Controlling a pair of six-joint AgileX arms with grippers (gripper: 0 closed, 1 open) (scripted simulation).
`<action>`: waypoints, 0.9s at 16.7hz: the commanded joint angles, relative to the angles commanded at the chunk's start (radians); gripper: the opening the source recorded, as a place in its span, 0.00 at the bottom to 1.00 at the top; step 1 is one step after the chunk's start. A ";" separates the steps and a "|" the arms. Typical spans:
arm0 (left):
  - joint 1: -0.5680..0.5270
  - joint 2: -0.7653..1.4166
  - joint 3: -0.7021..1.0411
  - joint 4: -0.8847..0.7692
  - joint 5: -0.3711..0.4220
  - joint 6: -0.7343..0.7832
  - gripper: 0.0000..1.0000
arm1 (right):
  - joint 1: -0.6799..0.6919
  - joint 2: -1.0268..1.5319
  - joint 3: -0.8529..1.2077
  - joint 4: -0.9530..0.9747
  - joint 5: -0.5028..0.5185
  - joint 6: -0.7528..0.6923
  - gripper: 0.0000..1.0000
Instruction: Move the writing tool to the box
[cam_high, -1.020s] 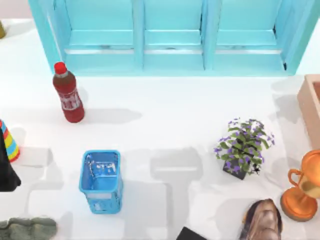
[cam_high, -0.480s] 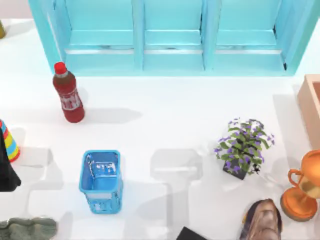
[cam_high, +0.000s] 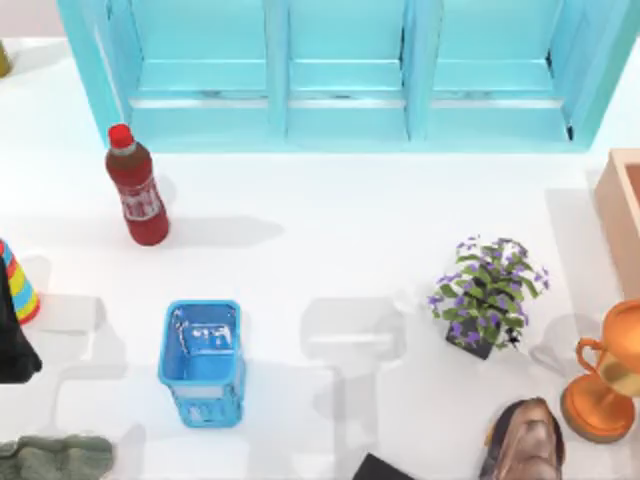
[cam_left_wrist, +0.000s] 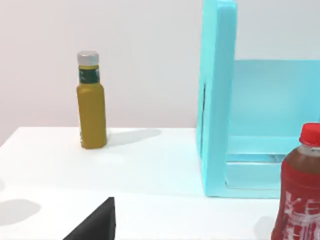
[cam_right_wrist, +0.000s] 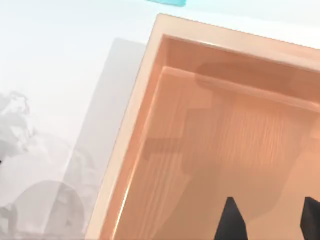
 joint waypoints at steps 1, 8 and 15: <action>0.000 0.000 0.000 0.000 0.000 0.000 1.00 | 0.007 0.002 -0.025 0.049 0.005 0.004 0.00; 0.000 0.000 0.000 0.000 0.000 0.000 1.00 | 0.039 0.020 -0.132 0.176 0.020 0.031 0.00; 0.000 0.000 0.000 0.000 0.000 0.000 1.00 | 0.039 0.020 -0.132 0.176 0.020 0.031 0.45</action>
